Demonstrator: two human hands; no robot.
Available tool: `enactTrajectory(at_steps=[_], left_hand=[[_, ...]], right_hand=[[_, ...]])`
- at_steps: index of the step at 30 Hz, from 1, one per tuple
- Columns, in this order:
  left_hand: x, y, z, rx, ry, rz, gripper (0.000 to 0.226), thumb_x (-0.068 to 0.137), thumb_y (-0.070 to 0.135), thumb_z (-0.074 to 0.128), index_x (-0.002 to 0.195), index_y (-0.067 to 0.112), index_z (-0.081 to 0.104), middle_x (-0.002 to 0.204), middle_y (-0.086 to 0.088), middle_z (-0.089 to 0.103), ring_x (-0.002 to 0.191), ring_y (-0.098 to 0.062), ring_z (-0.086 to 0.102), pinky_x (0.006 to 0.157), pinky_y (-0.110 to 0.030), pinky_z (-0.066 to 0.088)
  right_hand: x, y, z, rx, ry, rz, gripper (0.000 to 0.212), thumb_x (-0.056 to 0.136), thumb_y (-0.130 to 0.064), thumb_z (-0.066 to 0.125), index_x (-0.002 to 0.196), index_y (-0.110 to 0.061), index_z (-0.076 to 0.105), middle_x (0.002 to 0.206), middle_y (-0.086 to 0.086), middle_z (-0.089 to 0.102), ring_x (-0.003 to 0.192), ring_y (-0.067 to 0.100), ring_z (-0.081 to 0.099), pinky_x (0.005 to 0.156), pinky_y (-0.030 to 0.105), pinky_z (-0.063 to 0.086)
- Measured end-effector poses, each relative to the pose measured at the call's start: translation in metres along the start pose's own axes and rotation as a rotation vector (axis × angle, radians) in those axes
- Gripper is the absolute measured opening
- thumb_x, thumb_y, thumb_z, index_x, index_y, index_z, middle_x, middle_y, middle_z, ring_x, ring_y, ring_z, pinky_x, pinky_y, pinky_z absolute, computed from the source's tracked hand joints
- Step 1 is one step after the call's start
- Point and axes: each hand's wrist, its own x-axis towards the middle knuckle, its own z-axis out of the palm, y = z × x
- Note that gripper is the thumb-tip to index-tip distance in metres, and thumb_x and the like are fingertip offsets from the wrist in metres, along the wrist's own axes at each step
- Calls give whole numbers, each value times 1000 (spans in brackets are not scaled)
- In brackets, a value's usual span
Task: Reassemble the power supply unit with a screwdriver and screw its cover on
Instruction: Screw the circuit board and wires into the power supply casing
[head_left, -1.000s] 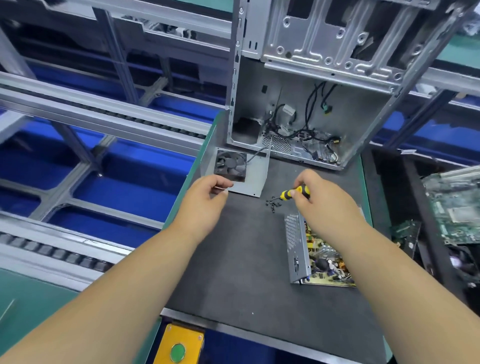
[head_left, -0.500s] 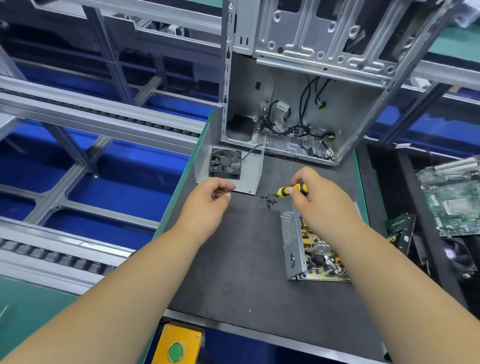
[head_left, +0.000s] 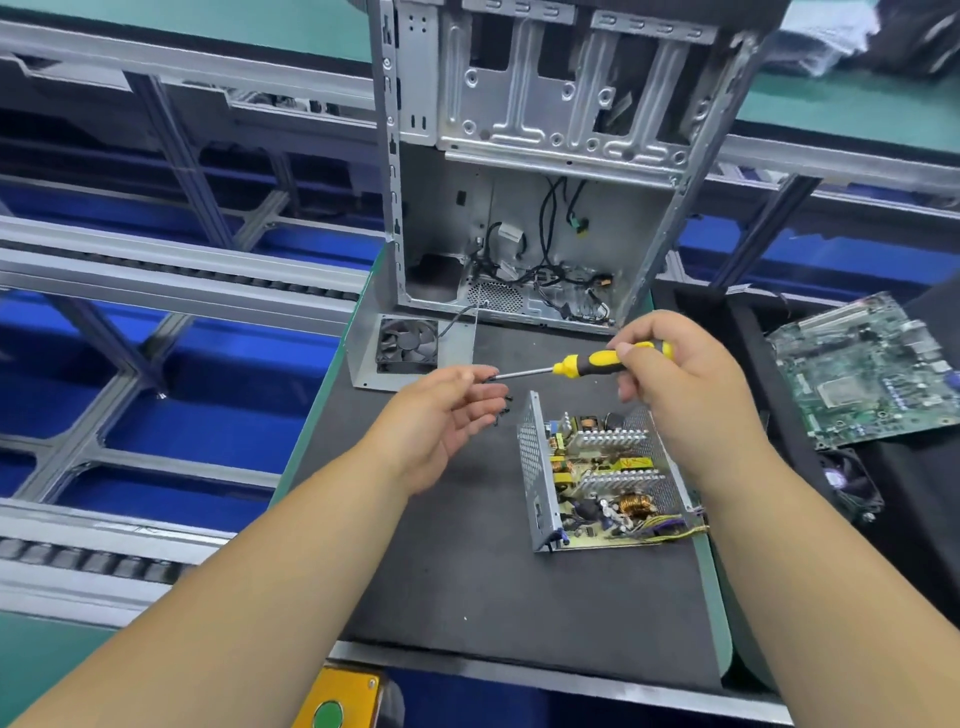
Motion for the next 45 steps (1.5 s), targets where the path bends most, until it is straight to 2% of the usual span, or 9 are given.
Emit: enactTrajectory(at_steps=[4, 7, 11, 17, 22, 27, 36, 41, 45], left_hand=[[-2, -1, 11, 15, -12, -9, 20, 101, 14, 47, 97, 13, 66, 75, 1, 70, 67, -8, 64, 65, -18, 55], [-4, -3, 17, 60, -26, 2, 16, 99, 10, 51, 93, 13, 66, 70, 4, 67, 62, -5, 59, 62, -18, 53], [-7, -5, 23, -29, -45, -14, 16, 96, 4, 52, 91, 11, 66, 74, 2, 68, 62, -5, 61, 62, -18, 54], [-14, -3, 31, -197, -144, 13, 11, 84, 9, 61, 92, 12, 66, 79, 1, 70, 67, -5, 65, 68, -19, 57], [-16, -1, 37, -161, -195, 32, 14, 81, 14, 63, 80, 20, 76, 80, 2, 70, 69, -4, 65, 69, -18, 56], [-18, -1, 39, -154, -226, 43, 16, 82, 14, 63, 81, 21, 78, 82, 2, 71, 71, -4, 65, 70, -19, 56], [-21, -4, 42, 12, -172, 83, 21, 93, 9, 58, 83, 19, 74, 80, 1, 71, 70, -6, 66, 72, -18, 56], [-19, -6, 42, 53, -114, 74, 13, 94, 8, 58, 90, 13, 69, 79, -1, 72, 68, -5, 66, 67, -18, 56], [-17, -11, 43, 121, -76, 83, 10, 95, 7, 58, 93, 9, 67, 78, -1, 71, 69, -6, 65, 66, -17, 55]], right_hand=[[-8, -1, -11, 6, 29, -13, 11, 85, -25, 53, 81, -27, 62, 58, -3, 59, 54, 5, 48, 49, 14, 37], [-14, -1, -17, 19, 37, -16, 12, 86, -22, 53, 80, -26, 62, 57, -4, 58, 49, 3, 45, 45, 11, 34], [-23, -3, -26, 51, 113, -44, 11, 85, -21, 53, 81, -24, 62, 56, -4, 57, 53, 4, 48, 50, 12, 37], [-32, -8, -36, 111, 145, -77, 11, 81, -26, 52, 81, -24, 62, 57, -2, 57, 63, 14, 52, 62, 33, 38], [-37, -11, -41, 90, 141, -107, 10, 82, -25, 52, 82, -25, 62, 57, -2, 57, 60, 12, 52, 60, 31, 38], [-41, -11, -44, 84, 150, -105, 11, 84, -21, 52, 82, -24, 62, 57, -2, 57, 59, 9, 51, 58, 24, 37], [-48, -10, -49, 31, 128, -103, 11, 86, -21, 52, 83, -24, 61, 60, 1, 58, 54, 6, 46, 56, 24, 35], [-51, -12, -50, -5, 52, -98, 11, 81, -21, 50, 84, -25, 59, 68, 16, 54, 47, 8, 36, 44, 20, 30], [-54, -8, -51, -102, 21, -119, 10, 84, -21, 52, 88, -28, 58, 66, 6, 56, 49, 11, 37, 42, 19, 30]])
